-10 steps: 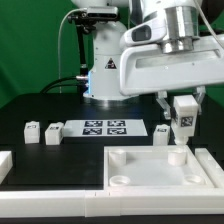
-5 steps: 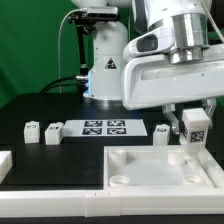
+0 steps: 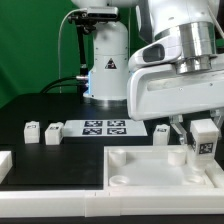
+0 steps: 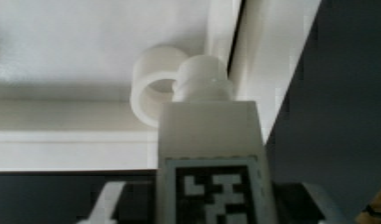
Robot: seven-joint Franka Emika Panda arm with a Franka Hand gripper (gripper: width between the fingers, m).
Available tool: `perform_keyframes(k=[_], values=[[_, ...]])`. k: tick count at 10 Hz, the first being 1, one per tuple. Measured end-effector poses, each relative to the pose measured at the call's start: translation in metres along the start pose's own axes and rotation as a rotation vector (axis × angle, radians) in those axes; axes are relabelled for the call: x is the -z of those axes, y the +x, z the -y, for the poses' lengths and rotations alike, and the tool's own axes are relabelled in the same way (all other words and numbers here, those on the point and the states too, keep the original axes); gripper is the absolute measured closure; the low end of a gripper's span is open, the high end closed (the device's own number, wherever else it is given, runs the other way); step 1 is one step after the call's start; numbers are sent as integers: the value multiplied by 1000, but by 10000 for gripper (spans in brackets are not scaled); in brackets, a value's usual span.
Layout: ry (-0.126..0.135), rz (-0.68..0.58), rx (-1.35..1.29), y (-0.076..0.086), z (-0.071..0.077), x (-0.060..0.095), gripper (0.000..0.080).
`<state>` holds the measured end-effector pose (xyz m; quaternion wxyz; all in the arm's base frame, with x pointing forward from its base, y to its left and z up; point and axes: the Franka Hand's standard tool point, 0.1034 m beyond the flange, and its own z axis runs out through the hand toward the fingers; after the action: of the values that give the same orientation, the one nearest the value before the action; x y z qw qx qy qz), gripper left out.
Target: Assemble one leg
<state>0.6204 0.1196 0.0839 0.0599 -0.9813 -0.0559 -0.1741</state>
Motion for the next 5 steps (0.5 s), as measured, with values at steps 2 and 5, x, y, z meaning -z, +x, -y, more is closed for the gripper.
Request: perform_keyframes(k=[2, 5], values=[[-5, -31, -3, 4, -3, -2, 511], [-13, -70, -2, 8, -6, -3, 511]])
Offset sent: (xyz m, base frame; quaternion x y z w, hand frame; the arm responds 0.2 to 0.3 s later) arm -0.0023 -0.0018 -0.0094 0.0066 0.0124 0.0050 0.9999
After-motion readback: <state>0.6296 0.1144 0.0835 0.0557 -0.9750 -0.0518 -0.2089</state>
